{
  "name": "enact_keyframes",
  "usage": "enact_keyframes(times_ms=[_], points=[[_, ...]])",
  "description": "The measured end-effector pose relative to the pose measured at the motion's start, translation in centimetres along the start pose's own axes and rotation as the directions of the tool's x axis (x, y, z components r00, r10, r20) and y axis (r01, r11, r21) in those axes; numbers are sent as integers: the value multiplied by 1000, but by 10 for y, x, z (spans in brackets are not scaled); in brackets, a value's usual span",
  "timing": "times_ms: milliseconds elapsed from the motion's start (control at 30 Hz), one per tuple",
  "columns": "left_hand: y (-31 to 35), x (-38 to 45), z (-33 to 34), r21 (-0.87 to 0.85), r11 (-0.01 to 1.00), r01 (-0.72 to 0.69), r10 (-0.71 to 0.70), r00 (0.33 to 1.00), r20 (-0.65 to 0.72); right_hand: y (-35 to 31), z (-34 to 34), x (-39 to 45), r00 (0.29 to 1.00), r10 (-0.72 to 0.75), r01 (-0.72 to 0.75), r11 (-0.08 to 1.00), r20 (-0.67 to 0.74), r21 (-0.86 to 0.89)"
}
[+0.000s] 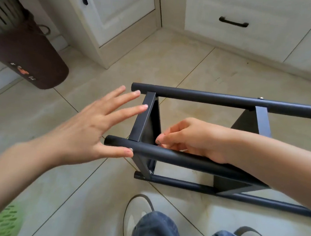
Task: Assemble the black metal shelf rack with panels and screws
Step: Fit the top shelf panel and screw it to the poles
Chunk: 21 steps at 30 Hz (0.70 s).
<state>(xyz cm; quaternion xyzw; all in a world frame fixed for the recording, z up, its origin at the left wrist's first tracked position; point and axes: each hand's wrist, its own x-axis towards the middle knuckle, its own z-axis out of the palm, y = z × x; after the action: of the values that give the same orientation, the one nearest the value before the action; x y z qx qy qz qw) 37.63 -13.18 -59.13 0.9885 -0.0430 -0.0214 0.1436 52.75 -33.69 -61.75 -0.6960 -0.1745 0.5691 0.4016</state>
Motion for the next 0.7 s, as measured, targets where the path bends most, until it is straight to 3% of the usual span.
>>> enact_keyframes(times_ms=[100, 200, 333, 467, 700], points=[[-6, 21, -12, 249, 939, -235, 204, 968, 147, 3, 0, 1, 1000, -14, 14, 1000, -10, 0], [-9, 33, -12, 269, 907, -325, 260, 933, 251, 5, 1, 2, 999, -37, 37, 999, -3, 1], [-14, 26, -2, 85, 960, -266, 235, 935, 267, 11, 2, 3, 999, -39, 39, 999, -12, -2], [-16, 8, 13, -23, 972, -235, 235, 949, 210, 17, 2, -1, 994, 12, -8, 999, 105, -45], [-18, -3, 30, -139, 969, -205, 225, 962, 152, 4, 15, 23, 984, -40, 12, 987, 175, 160]])
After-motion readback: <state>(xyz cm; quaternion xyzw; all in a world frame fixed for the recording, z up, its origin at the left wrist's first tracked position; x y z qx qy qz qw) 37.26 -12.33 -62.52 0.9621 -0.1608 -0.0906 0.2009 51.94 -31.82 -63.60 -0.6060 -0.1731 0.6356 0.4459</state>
